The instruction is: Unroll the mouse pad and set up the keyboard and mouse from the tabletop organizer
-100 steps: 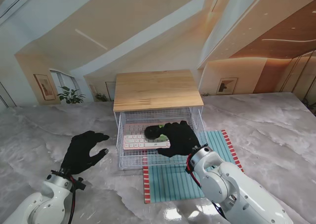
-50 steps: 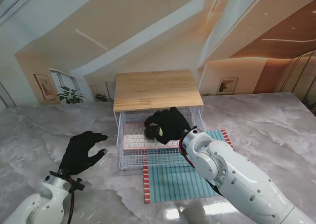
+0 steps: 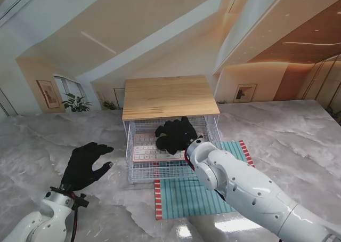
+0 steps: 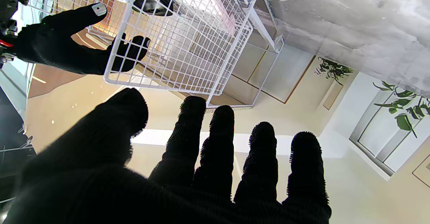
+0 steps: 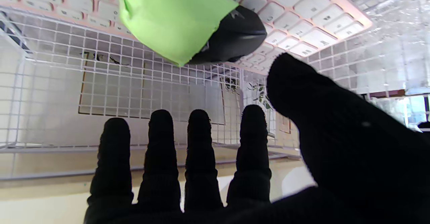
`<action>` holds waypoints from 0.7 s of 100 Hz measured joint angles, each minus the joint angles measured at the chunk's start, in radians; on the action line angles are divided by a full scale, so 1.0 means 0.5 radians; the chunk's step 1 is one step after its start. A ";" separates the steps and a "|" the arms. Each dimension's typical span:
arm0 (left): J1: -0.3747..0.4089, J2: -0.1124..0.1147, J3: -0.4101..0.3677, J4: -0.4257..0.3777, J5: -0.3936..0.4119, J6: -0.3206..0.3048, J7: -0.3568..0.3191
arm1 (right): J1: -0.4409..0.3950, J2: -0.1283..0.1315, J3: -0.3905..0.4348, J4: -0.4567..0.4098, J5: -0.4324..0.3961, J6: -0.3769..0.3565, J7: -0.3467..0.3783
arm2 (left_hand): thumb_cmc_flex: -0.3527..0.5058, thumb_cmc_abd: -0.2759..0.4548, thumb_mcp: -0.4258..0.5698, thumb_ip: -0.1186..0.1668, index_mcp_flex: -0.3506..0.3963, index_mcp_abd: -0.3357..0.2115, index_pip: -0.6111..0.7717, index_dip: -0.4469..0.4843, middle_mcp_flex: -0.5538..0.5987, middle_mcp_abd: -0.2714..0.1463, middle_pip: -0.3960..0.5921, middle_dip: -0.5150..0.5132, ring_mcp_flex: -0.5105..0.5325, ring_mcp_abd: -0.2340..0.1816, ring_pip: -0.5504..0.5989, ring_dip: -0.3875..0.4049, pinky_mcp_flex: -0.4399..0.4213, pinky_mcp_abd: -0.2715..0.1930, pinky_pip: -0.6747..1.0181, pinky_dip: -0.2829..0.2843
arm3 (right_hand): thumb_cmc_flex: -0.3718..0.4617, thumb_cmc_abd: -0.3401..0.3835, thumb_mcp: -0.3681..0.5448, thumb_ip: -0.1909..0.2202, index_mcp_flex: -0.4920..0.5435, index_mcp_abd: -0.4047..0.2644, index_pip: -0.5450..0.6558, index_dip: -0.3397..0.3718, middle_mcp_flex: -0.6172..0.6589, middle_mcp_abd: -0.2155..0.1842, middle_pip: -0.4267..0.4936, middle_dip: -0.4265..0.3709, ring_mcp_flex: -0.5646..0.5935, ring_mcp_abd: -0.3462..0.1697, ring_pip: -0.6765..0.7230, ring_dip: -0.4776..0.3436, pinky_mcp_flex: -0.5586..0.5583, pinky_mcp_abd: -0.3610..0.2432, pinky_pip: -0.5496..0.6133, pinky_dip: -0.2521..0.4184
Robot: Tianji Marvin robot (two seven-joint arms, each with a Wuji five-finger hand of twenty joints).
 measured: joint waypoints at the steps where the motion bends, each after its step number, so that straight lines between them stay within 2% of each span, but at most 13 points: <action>1: 0.001 0.000 -0.001 -0.001 0.000 0.000 0.000 | 0.005 -0.003 -0.008 0.006 0.003 0.008 0.000 | 0.000 0.000 0.000 0.000 0.000 0.000 0.000 0.000 0.000 0.000 0.000 0.000 0.000 0.000 0.000 0.000 0.000 0.000 0.000 0.000 | 0.000 0.000 0.000 0.000 0.000 0.001 0.000 -0.001 -0.013 0.000 0.005 0.000 0.000 0.000 0.000 -0.001 -0.007 0.000 -0.002 -0.001; 33: 0.022 0.000 -0.020 -0.017 0.016 0.009 0.009 | 0.152 -0.092 -0.189 0.220 0.124 0.091 -0.044 | 0.000 0.000 0.000 0.000 0.000 0.000 -0.004 0.000 0.000 0.000 0.000 0.000 0.000 0.000 0.000 0.000 0.000 0.000 0.000 0.000 | 0.000 -0.018 0.000 -0.009 -0.063 0.020 0.034 -0.029 -0.078 0.021 0.011 0.000 -0.106 0.000 -0.026 -0.021 -0.131 0.015 -0.091 -0.075; 48: 0.035 0.000 -0.031 -0.024 0.023 0.011 0.017 | 0.191 -0.097 -0.226 0.230 0.146 0.104 0.042 | 0.000 0.000 0.000 0.000 0.000 0.000 -0.007 0.000 0.000 0.000 0.000 0.000 0.000 0.000 0.000 0.000 0.000 0.000 0.000 0.000 | 0.000 -0.021 0.000 -0.009 -0.119 0.018 0.031 -0.055 -0.148 0.021 0.010 0.000 -0.127 0.000 -0.055 -0.030 -0.195 0.097 -0.092 -0.099; 70: 0.045 0.000 -0.039 -0.029 0.024 0.018 0.023 | 0.236 -0.084 -0.259 0.236 0.174 0.101 0.186 | 0.000 0.000 0.000 0.000 0.000 0.000 -0.011 0.000 0.000 0.000 0.000 0.000 0.000 0.000 0.000 0.000 0.000 0.000 0.000 0.000 | 0.000 -0.021 0.000 -0.010 -0.159 -0.004 0.030 -0.077 -0.221 -0.004 -0.031 -0.021 -0.209 0.001 -0.098 -0.051 -0.222 0.125 -0.092 -0.102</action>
